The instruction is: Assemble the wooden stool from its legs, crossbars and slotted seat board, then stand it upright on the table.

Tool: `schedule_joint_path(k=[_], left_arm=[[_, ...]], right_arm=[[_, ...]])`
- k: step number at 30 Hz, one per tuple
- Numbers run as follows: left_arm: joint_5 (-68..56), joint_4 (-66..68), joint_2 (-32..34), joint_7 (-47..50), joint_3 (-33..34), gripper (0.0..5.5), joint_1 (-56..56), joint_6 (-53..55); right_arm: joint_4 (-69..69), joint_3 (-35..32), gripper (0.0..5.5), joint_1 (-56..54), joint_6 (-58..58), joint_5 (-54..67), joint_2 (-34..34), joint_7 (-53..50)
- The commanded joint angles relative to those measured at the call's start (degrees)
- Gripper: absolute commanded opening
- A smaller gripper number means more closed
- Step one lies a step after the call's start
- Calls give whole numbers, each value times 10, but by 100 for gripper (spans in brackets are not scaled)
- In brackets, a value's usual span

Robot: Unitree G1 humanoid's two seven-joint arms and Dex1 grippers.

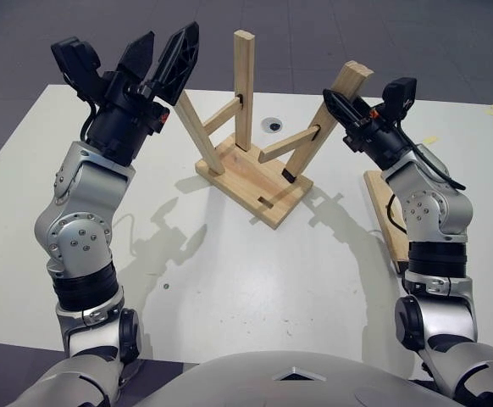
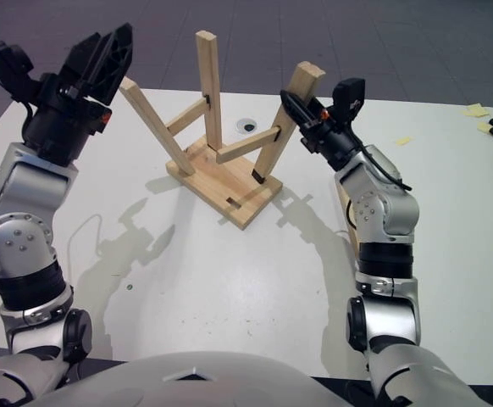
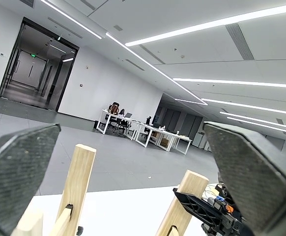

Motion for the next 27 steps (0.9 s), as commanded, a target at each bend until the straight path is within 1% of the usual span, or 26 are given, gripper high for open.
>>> schedule_joint_path(k=[1,5,12,18,24,27], left_arm=[[6,4,-4,-4,-7,540,-8,5],[8,8,-3,-5,-7,540,-10,3],[5,14,-2,-7,-7,540,-16,4],[2,17,-3,-10,-8,540,-19,7],[-3,18,-1,-12,-6,540,-22,9],[-6,17,-2,-12,-4,540,-23,10]], right_arm=[[-1,-28,103,-34,29,26,-2,-12],[18,-33,103,-44,15,11,-8,-5],[72,-7,103,-51,-5,-15,-16,56],[93,-5,103,-73,4,-8,-20,101],[103,15,103,-76,21,-19,-42,154],[120,9,103,-88,17,-23,-44,159]])
